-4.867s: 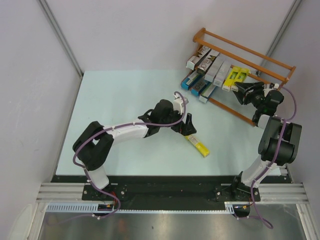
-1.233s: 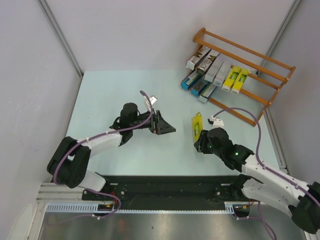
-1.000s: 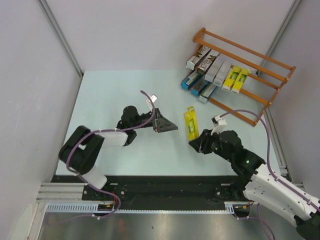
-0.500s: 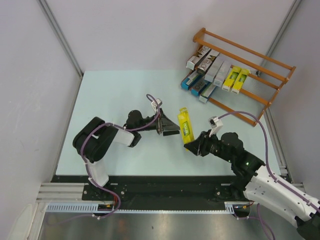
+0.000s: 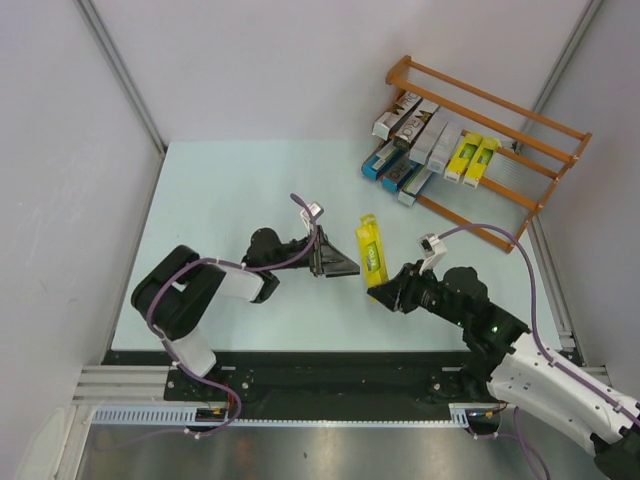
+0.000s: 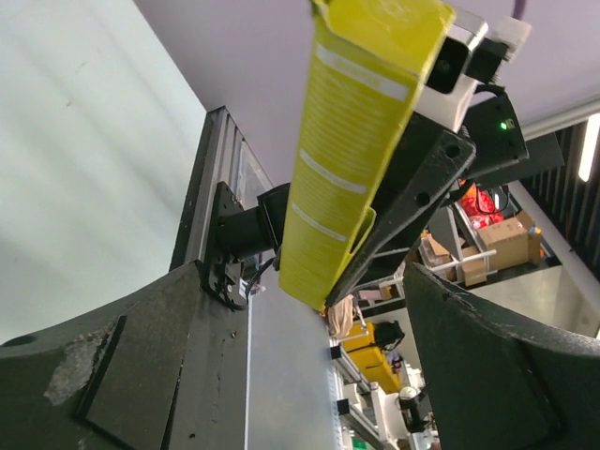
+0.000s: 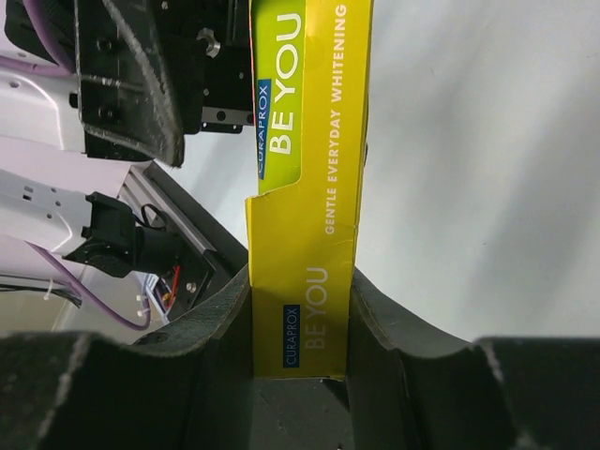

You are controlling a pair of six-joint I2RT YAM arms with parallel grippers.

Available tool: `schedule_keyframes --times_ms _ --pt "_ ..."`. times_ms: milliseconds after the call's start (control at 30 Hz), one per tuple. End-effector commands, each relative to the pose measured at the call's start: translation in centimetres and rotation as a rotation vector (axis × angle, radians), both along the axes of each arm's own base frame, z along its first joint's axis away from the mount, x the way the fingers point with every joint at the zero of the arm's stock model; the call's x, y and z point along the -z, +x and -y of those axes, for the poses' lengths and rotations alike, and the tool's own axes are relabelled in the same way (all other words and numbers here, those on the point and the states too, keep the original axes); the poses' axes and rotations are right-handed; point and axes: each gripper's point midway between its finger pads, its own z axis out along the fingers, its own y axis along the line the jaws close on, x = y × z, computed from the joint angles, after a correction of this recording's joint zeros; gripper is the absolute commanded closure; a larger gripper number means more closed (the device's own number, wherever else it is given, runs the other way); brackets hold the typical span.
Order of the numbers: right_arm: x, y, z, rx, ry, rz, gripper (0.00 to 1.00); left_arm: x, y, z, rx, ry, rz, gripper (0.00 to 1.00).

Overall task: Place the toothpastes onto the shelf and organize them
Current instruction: Pick up the toothpaste from the center of the board.

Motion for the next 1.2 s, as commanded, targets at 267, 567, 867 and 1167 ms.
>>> schedule_keyframes --times_ms 267,567,867,1167 --pt "-2.5 -0.4 -1.6 -0.065 0.095 0.034 0.71 -7.9 -1.8 -0.3 0.015 -0.287 0.463 0.06" --pt "-1.0 -0.8 -3.5 -0.120 0.103 -0.005 0.71 -8.8 -1.0 0.4 0.019 -0.307 0.477 0.35" --pt "-0.7 -1.1 -4.2 -0.140 0.146 -0.025 0.63 -8.9 -1.0 0.5 0.018 -0.310 0.467 0.68" --pt "-0.1 0.1 -3.0 -0.025 0.122 -0.042 0.27 -9.9 -1.3 0.2 0.025 -0.326 0.467 0.78"
